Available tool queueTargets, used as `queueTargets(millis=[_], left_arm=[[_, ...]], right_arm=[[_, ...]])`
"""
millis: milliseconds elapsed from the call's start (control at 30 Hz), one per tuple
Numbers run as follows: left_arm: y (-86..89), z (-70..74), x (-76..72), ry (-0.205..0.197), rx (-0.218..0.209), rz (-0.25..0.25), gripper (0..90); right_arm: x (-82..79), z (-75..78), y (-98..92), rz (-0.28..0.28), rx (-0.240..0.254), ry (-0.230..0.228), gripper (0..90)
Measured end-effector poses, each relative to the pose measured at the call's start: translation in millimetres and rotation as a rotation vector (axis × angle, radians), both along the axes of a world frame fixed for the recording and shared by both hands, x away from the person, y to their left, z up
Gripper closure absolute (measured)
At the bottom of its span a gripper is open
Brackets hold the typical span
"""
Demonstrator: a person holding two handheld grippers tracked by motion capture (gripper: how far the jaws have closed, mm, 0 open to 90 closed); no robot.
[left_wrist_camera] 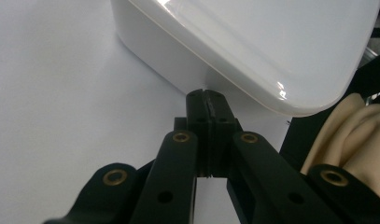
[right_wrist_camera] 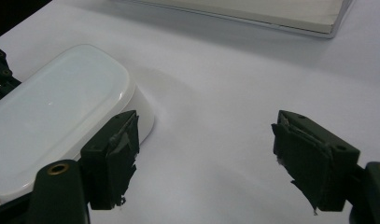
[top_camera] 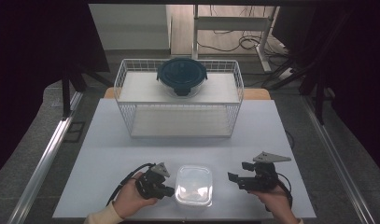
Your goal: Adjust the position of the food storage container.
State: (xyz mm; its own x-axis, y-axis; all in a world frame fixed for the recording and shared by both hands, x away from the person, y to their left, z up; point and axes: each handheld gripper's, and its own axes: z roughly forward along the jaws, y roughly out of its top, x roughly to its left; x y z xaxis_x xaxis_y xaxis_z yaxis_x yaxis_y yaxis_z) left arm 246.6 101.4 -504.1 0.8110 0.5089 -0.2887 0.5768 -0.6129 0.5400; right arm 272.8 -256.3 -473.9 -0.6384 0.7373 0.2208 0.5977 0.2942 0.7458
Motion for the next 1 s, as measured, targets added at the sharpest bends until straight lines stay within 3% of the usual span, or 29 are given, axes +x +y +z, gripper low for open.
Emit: queueTargets(millis=[433, 533, 633, 700, 800, 867, 1000], left_arm=[[-2.6, -0.1, 1.1, -0.003, -0.006, 0.010, 90.0], [5.1, 2.7, 1.1, -0.022, -0.006, 0.053, 90.0], [17.4, 5.0, 1.7, -0.042, -0.032, 0.105, 89.2], [30.1, 6.8, 1.8, -0.063, -0.079, 0.187, 82.3], [46.6, 9.4, 2.9, -0.079, -0.139, 0.311, 57.6], [55.2, 10.3, 5.6, -0.053, -0.156, 0.351, 43.3], [65.6, 8.7, 7.7, -0.026, -0.167, 0.387, 31.4]], right_arm=[[0.7, -1.2, -0.1, -0.001, -0.002, 0.002, 22.5], [-0.4, -0.1, -0.2, -0.001, 0.001, -0.002, 22.5], [-1.2, 1.2, 0.2, 0.002, 0.005, -0.003, 22.5], [-1.1, 0.5, 0.7, 0.007, 0.008, -0.001, 22.5], [-0.8, -1.1, 2.0, 0.012, 0.004, 0.003, 22.5], [-0.9, -1.5, 2.6, 0.015, 0.003, 0.004, 22.5], [-1.2, -0.6, 2.7, 0.018, 0.006, -0.002, 22.4]])
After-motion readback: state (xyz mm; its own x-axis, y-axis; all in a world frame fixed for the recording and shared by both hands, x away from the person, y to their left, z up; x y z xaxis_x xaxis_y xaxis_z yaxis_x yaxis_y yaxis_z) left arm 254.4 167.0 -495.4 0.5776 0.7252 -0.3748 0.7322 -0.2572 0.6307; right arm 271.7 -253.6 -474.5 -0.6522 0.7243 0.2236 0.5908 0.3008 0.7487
